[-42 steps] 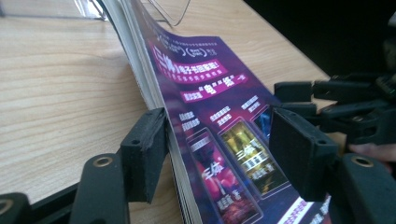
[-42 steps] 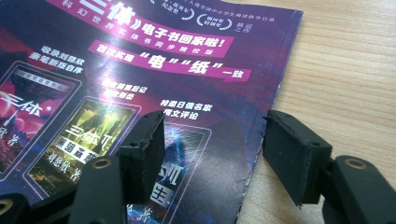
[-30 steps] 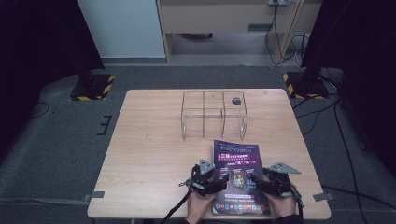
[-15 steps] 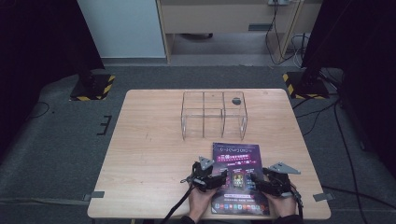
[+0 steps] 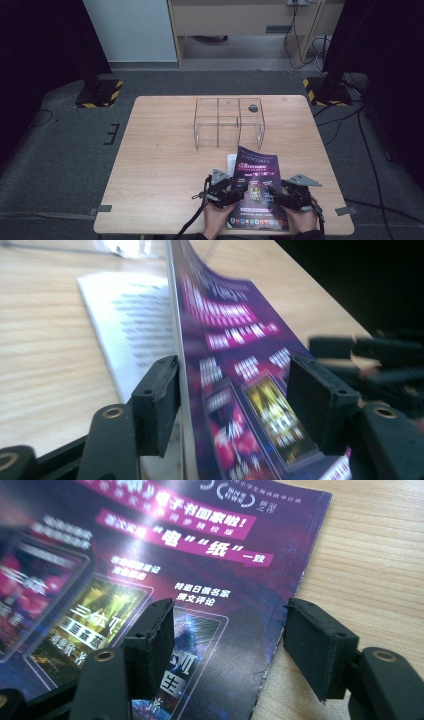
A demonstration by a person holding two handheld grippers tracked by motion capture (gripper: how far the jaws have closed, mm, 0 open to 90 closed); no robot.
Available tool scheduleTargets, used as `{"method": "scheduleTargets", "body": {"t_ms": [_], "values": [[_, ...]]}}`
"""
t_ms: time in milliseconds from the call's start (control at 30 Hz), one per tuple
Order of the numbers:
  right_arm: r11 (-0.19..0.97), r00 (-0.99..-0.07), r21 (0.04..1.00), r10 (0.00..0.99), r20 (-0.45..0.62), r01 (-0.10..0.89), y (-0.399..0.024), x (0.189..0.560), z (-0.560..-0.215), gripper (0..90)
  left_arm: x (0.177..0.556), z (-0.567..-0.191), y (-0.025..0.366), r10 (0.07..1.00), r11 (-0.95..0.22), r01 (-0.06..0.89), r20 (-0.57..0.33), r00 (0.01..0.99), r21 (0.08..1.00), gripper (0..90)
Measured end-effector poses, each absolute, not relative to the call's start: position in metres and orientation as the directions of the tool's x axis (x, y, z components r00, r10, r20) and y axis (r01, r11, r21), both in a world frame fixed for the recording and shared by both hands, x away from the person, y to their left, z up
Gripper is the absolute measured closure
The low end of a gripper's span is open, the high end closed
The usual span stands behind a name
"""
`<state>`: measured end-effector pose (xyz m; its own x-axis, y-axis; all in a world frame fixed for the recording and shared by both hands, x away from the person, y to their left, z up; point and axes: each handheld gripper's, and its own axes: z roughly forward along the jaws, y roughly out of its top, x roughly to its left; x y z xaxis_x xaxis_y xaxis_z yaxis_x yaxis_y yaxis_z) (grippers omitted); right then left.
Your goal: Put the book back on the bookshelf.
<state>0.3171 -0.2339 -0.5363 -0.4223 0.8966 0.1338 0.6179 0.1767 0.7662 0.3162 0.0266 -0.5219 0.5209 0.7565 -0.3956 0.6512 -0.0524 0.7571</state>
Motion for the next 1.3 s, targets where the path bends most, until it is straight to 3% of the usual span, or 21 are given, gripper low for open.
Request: {"method": "scheduleTargets", "body": {"t_ms": [100,233,367,400,500,533,600,767,1300], "values": [[0.176,-0.422,0.766,0.897,0.134,0.618,-0.234,0.317,-0.536,36.8,0.316,-0.532,0.023,0.78,-0.099,0.655,-0.35,0.518,0.749,38.9],[0.178,-0.422,0.766,0.897,0.132,0.617,-0.234,0.317,-0.536,36.7,0.319,-0.535,0.028,0.772,-0.083,0.666,-0.375,0.513,0.741,42.0],[0.181,-0.425,0.766,0.896,0.131,0.617,-0.234,0.317,-0.536,36.5,0.321,-0.535,0.027,0.745,-0.072,0.685,-0.418,0.521,0.725,48.0],[0.179,-0.425,0.765,0.896,0.133,0.618,-0.233,0.317,-0.536,35.0,0.32,-0.536,0.023,0.741,-0.102,0.675,-0.397,0.541,0.731,52.5],[0.182,-0.426,0.765,0.895,0.131,0.618,-0.233,0.317,-0.536,34.8,0.32,-0.536,0.022,0.755,-0.115,0.672,-0.375,0.538,0.731,54.7],[0.182,-0.426,0.765,0.895,0.131,0.618,-0.233,0.317,-0.536,34.8,0.322,-0.535,0.026,0.755,-0.101,0.679,-0.389,0.528,0.727,63.6],[0.184,-0.433,0.766,0.892,0.134,0.616,-0.233,0.318,-0.536,32.3,0.323,-0.534,0.028,0.748,-0.085,0.68,-0.405,0.527,0.728,71.4],[0.178,-0.445,0.756,0.881,0.162,0.629,-0.234,0.319,-0.535,27.3,0.32,-0.527,0.03,0.727,-0.076,0.645,-0.4,0.558,0.76,81.3],[0.085,-0.439,0.783,0.863,0.252,0.616,-0.25,0.318,-0.525,23.9,0.306,-0.495,0.027,0.693,-0.044,0.538,-0.362,0.624,0.842,84.8]]}}
